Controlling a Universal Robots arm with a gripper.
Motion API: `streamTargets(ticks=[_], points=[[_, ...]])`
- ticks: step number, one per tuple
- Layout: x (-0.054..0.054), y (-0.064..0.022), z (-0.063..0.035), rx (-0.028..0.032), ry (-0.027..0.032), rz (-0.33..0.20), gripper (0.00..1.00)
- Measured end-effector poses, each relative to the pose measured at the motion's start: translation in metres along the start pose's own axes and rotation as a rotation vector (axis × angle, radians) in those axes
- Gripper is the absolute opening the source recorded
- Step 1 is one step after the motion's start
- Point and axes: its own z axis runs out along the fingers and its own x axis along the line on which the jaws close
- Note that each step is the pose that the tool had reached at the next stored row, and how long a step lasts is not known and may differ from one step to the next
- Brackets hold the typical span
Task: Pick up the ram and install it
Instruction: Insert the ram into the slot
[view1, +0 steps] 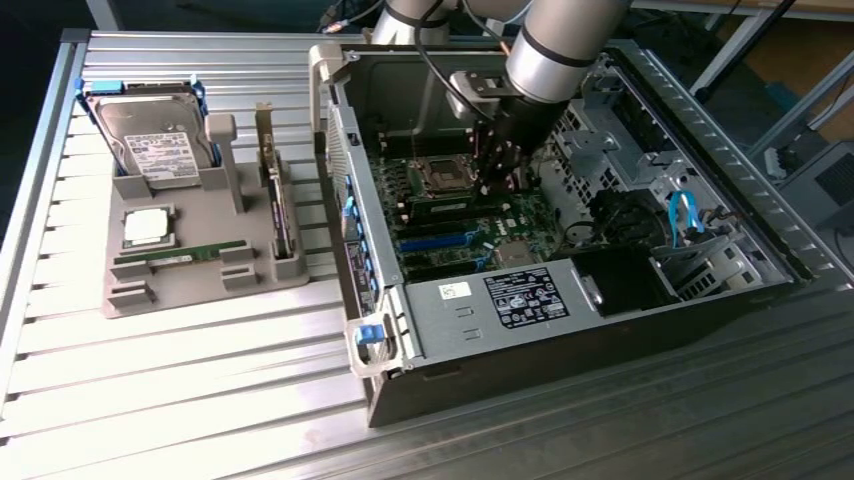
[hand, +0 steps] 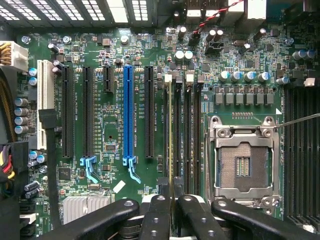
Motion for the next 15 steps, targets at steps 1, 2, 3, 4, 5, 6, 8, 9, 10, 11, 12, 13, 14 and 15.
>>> streamTargets(ticks=[1,2,3,4,5,6,8,9,10,11,12,13,14,15], points=[[0.0,-0.0003,0.0,-0.0027,0.0001,0.0,0.13],[0.0,-0.0008,-0.0001,-0.0062,0.0,0.0,0.13],[0.0,-0.0009,-0.0001,-0.0073,-0.0001,0.0,0.13],[0.0,-0.0009,-0.0001,-0.0074,0.0,0.0,0.13],[0.0,-0.001,-0.0001,-0.0074,0.0,0.001,0.13],[0.0,-0.001,0.0,-0.0074,-0.0005,0.007,0.13],[0.0,-0.001,-0.0001,-0.0073,-0.001,0.014,0.13],[0.0,-0.001,-0.0001,-0.0073,-0.001,0.014,0.13],[0.0,-0.001,-0.0001,-0.0073,-0.001,0.014,0.13],[0.0,-0.001,-0.0001,-0.0073,-0.001,0.014,0.13],[0.0003,-0.0009,0.0,-0.0073,-0.0011,0.015,0.13],[0.0005,-0.001,0.0,-0.0073,-0.0011,0.015,0.13],[0.0005,-0.001,0.0,-0.0073,-0.0011,0.015,0.13],[0.0005,-0.001,0.0,-0.0073,-0.0011,0.015,0.13]])
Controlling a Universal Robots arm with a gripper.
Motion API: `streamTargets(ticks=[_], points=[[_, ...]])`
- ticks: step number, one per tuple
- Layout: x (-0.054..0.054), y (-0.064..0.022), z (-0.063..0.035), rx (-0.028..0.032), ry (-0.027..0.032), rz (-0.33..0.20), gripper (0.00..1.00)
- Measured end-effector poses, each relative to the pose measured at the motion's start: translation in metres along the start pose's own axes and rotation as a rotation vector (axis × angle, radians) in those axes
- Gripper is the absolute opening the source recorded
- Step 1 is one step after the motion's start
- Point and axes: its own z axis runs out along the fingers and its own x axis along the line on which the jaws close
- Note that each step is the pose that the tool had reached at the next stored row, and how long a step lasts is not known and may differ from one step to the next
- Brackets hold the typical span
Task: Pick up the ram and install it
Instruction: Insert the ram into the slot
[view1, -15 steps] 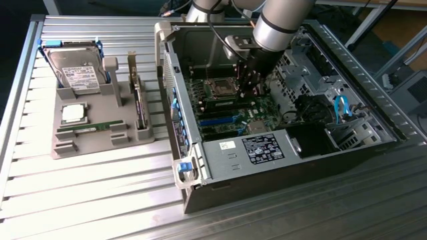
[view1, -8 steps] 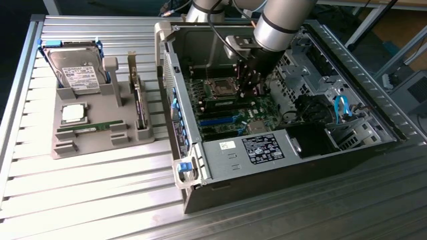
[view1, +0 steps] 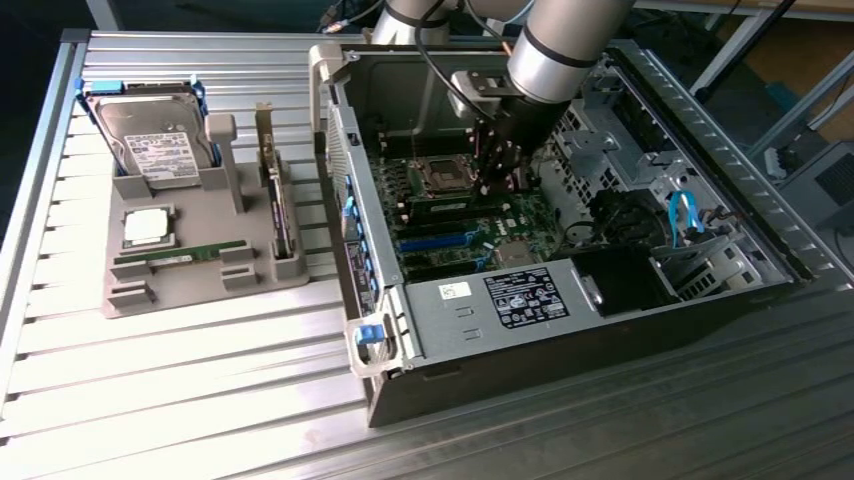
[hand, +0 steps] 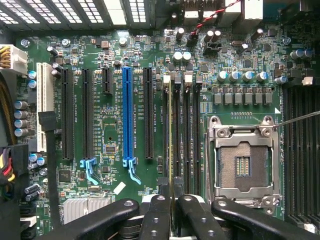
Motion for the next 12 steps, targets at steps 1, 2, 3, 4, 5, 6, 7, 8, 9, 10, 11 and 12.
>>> streamTargets(ticks=[1,2,3,4,5,6,7,8,9,10,11,12], points=[[0.0,0.0,0.0,0.0,0.0,0.0,0.13],[0.0,0.0,0.0,0.0,0.0,0.0,0.13],[0.0001,0.0,0.0,-0.0001,0.0001,0.0,0.13],[0.0003,0.0,-0.0001,-0.0001,0.0002,0.0,0.13],[0.0004,0.0,0.0,0.0,0.0001,0.0,0.13],[0.0004,0.0,0.0,0.0,0.0001,0.0,0.13],[0.0004,0.0,0.0,0.0,0.0001,0.0,0.13],[0.0004,0.0,0.0,0.0,0.0001,0.0,0.13],[0.0004,0.0,0.0,0.0,0.0,0.0,0.13],[0.0004,0.0,0.0,0.0,0.0001,0.0,0.13],[0.0005,0.0,0.0001,0.0,0.0001,0.0,0.13],[0.0005,0.0,0.0007,0.0,-0.0001,0.0,0.13]])
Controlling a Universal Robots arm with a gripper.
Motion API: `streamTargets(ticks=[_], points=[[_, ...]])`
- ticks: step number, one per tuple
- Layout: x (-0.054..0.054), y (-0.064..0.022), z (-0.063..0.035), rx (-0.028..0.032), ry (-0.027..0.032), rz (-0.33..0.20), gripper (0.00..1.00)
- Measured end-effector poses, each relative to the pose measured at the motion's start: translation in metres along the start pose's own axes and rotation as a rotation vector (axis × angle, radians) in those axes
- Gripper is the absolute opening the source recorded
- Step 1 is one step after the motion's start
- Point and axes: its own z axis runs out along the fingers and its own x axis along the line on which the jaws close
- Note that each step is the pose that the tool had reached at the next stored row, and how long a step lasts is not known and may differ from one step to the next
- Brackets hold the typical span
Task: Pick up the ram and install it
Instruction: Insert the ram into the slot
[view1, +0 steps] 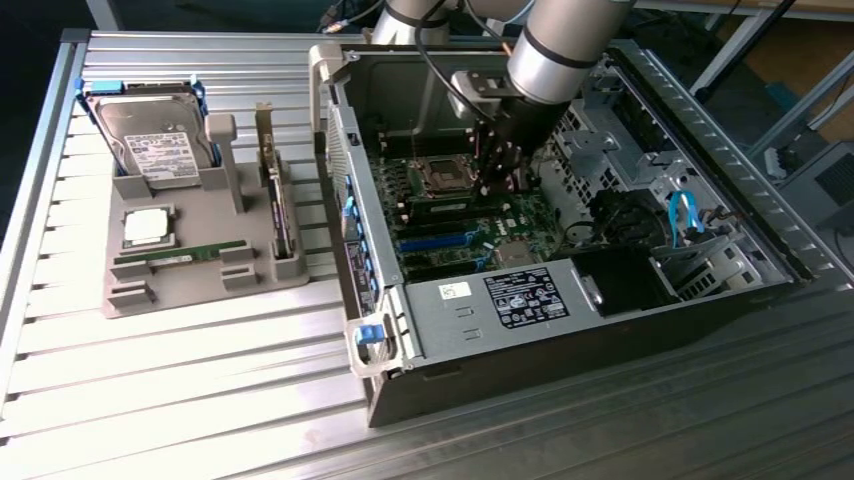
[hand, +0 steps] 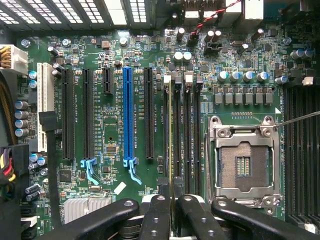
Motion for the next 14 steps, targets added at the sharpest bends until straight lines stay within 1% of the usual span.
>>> streamTargets(ticks=[14], points=[[0.0,-0.0002,0.0021,0.0,-0.0001,0.0,0.13]])
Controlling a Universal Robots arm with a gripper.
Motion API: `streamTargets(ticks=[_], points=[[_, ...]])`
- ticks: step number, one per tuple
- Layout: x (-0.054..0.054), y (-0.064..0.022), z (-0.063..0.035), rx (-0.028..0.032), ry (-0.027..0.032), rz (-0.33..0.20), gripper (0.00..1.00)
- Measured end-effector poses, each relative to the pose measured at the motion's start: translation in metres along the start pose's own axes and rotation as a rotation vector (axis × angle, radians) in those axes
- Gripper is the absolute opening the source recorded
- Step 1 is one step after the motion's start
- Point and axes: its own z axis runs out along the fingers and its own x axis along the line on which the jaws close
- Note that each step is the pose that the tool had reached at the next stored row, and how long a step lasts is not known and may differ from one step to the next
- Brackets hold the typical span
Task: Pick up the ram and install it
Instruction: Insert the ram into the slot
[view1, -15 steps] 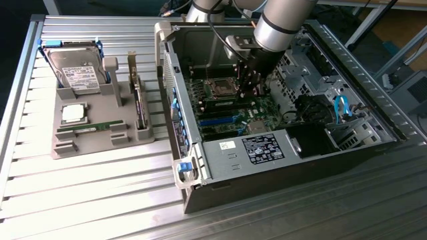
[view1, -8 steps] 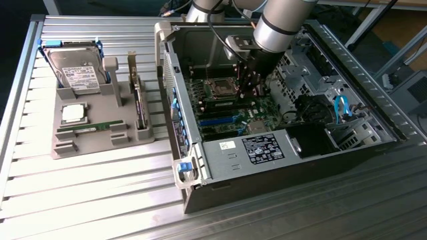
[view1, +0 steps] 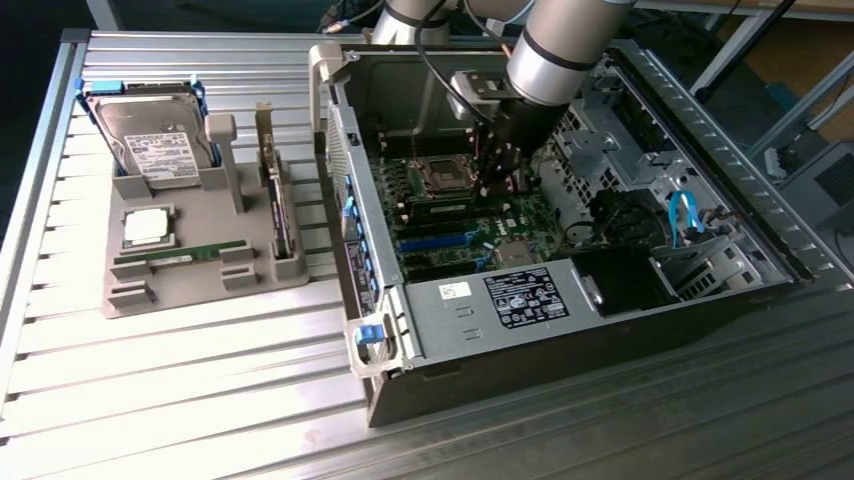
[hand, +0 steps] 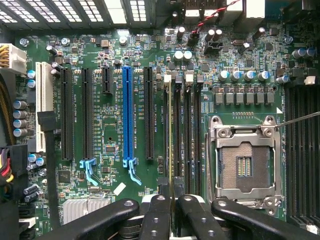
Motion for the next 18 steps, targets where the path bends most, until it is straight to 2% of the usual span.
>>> streamTargets(ticks=[7,12,16,18], points=[[0.0,-0.0006,0.0022,-0.0006,0.0001,0.0,0.13],[0.0,-0.0051,-0.003,-0.0127,0.0004,0.0,0.13],[0.0,-0.0065,-0.0084,-0.0168,0.0005,0.0,0.13],[0.0,-0.0066,-0.0084,-0.0168,0.0003,0.0,0.13]])
